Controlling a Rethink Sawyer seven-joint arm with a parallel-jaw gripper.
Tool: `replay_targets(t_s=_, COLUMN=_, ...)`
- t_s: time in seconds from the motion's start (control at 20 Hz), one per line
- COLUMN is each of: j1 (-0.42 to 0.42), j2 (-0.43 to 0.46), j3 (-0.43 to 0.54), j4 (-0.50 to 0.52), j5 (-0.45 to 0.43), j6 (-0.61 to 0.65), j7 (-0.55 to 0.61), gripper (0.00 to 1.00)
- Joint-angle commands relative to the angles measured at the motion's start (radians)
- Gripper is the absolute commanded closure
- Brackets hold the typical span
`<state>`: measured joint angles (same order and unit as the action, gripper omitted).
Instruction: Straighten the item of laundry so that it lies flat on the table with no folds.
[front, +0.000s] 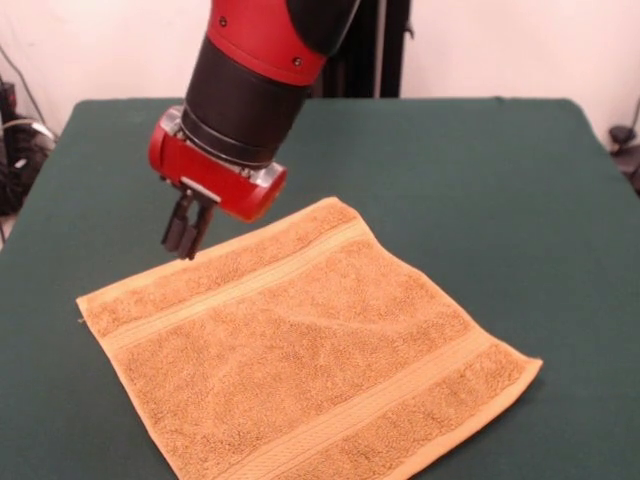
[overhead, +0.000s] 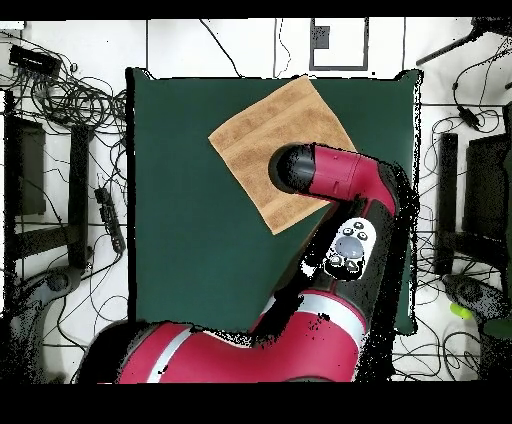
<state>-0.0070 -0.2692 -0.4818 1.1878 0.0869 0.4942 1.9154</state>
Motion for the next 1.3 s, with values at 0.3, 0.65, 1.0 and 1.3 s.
replay_targets(t_s=0.3, j1=0.032, j2=0.124, j3=0.145, j4=0.025, j5=0.075, j6=0.044, j7=0.202, gripper=1.00)
replay_targets(t_s=0.65, j1=0.015, j2=0.167, j3=0.165, j4=0.018, j5=0.075, j6=-0.036, j7=0.194, gripper=1.00)
replay_targets(t_s=1.0, j1=0.011, j2=0.185, j3=0.171, j4=0.030, j5=0.079, j6=-0.076, j7=0.207, gripper=1.00)
replay_targets(t_s=1.3, j1=0.020, j2=0.218, j3=0.148, j4=0.011, j5=0.077, j6=-0.087, j7=0.211, gripper=1.00)
